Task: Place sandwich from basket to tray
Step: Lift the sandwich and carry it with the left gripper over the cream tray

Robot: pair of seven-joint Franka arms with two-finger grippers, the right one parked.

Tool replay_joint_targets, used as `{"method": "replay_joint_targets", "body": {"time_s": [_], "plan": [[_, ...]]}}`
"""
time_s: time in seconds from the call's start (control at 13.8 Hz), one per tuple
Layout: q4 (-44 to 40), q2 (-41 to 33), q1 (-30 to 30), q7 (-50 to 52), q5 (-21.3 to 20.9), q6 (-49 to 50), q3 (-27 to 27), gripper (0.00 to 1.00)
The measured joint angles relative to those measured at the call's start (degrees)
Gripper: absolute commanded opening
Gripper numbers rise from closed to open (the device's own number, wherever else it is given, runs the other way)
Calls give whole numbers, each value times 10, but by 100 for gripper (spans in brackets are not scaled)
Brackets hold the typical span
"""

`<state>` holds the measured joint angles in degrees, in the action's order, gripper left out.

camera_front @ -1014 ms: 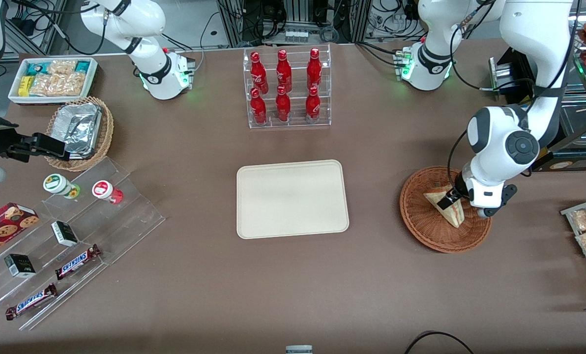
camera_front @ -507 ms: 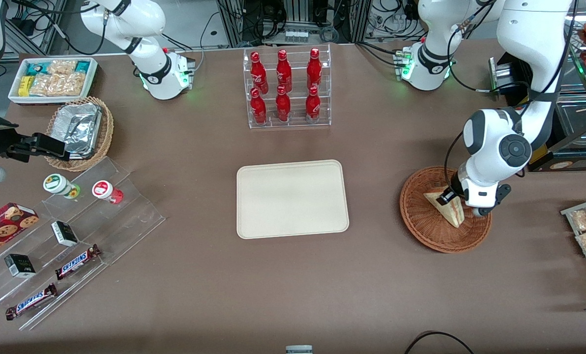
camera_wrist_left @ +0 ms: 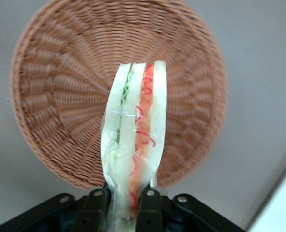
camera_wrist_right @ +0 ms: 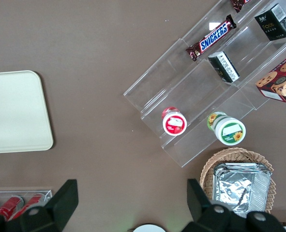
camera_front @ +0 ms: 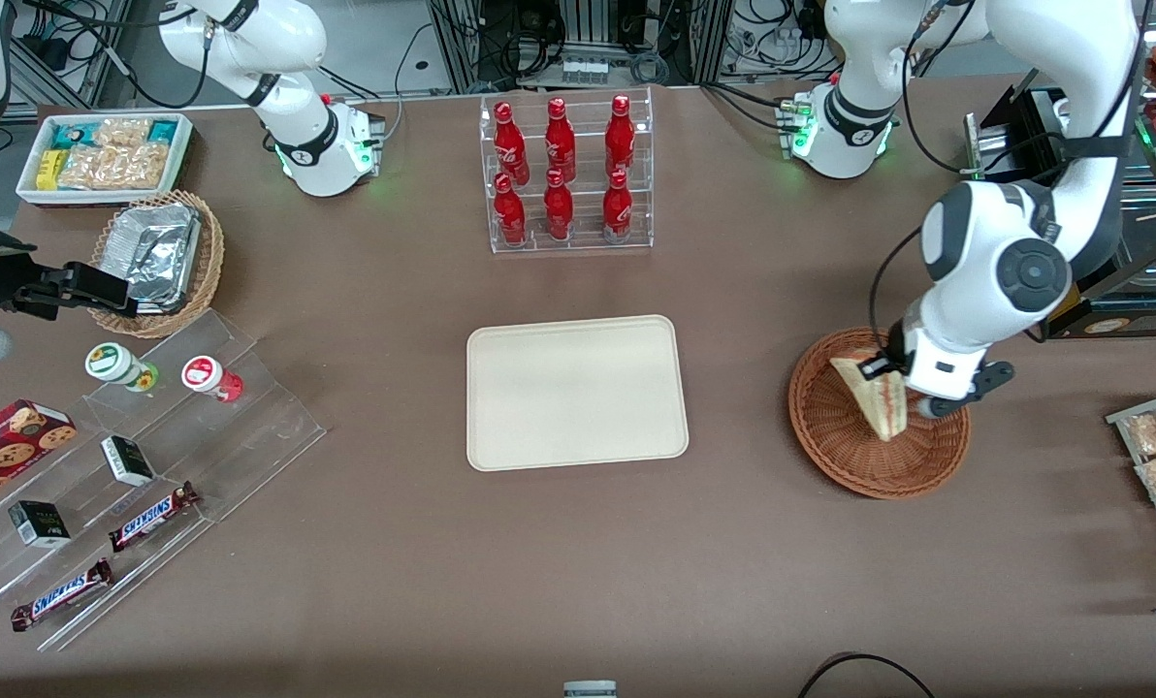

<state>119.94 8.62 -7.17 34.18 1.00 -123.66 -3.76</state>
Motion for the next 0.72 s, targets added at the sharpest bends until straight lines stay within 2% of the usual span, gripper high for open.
{"method": "replay_joint_targets", "body": {"time_s": [0.36,0.72], "plan": [[-44,28,-115,1,0,16,-6,0],[-160,127,-214,11,2,50,-7,0]]}}
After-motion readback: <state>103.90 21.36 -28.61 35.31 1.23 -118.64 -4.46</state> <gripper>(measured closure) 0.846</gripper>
